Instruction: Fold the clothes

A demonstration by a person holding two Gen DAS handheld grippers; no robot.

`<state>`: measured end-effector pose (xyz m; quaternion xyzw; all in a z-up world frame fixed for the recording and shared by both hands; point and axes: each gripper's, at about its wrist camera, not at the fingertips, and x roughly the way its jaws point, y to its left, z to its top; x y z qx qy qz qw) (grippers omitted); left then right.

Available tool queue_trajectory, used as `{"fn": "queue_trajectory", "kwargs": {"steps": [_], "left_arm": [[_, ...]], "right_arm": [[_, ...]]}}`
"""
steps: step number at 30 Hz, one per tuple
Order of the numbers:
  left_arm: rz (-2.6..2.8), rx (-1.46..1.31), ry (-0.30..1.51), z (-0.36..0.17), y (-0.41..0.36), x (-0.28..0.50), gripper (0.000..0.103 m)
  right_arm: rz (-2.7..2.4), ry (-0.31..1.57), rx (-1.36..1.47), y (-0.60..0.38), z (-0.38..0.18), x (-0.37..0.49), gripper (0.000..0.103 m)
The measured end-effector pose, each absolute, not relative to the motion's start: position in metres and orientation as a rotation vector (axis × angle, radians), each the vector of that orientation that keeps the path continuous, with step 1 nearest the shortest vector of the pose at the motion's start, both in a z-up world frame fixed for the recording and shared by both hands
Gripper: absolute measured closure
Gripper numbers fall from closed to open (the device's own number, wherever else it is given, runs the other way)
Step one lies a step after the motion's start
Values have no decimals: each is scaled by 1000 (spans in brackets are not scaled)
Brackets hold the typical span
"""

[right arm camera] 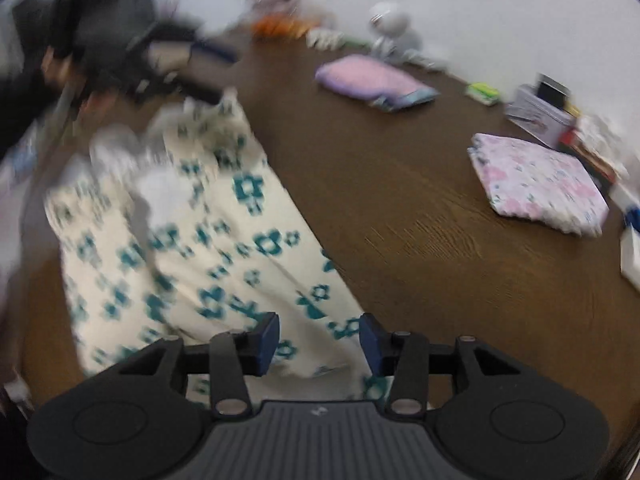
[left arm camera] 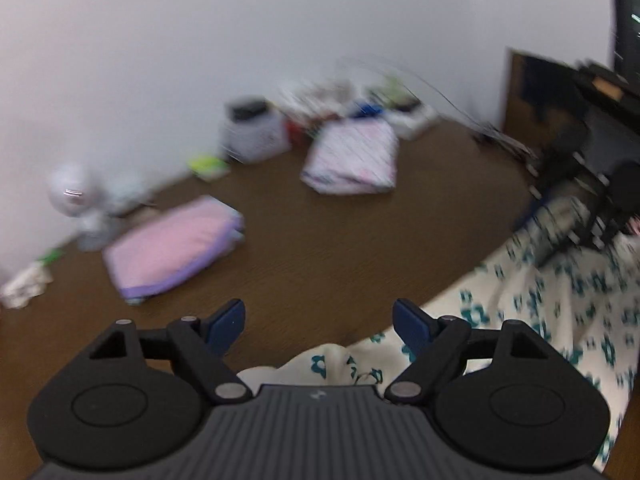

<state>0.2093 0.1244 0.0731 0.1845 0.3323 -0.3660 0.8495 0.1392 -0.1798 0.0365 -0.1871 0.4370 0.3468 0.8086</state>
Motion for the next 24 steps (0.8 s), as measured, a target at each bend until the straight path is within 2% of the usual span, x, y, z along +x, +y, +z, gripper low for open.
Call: {"fn": "queue_trajectory", "kwargs": {"steps": [2, 4, 5, 6, 7, 9, 10, 13, 17, 18, 21, 22, 23, 24], "left_arm": [[-812, 380, 793, 64, 125, 224, 25], [-835, 385, 875, 55, 126, 233, 43], [-827, 411, 906, 50, 126, 235, 69], [-818, 437, 927, 46, 126, 235, 88], [-808, 462, 938, 42, 126, 234, 90], [-771, 492, 888, 45, 128, 222, 93], [-750, 500, 838, 53, 128, 211, 94], [-657, 583, 639, 80, 125, 164, 93], [-514, 800, 431, 81, 114, 66, 93], [-493, 835, 405, 76, 113, 44, 93], [-465, 848, 431, 43, 116, -4, 93], [-459, 839, 465, 33, 118, -14, 92], [-451, 817, 493, 25, 120, -22, 92], [-441, 779, 512, 21, 124, -27, 91]], "right_arm": [[734, 930, -407, -179, 35, 141, 60], [726, 927, -415, -177, 33, 143, 60], [722, 925, -418, -177, 32, 144, 60], [718, 923, -422, -176, 31, 145, 61], [714, 921, -426, -176, 30, 146, 61], [706, 917, -433, -174, 29, 148, 80], [702, 915, -437, -174, 28, 148, 100], [683, 863, -483, -170, 31, 141, 100], [723, 510, -801, -168, 46, 66, 100], [735, 481, -867, -167, 41, 52, 100], [773, 442, -1047, -166, 24, 13, 100], [807, 479, -1066, -167, 21, 7, 99], [850, 527, -1073, -168, 20, 3, 93], [895, 576, -1078, -168, 20, -2, 91]]}}
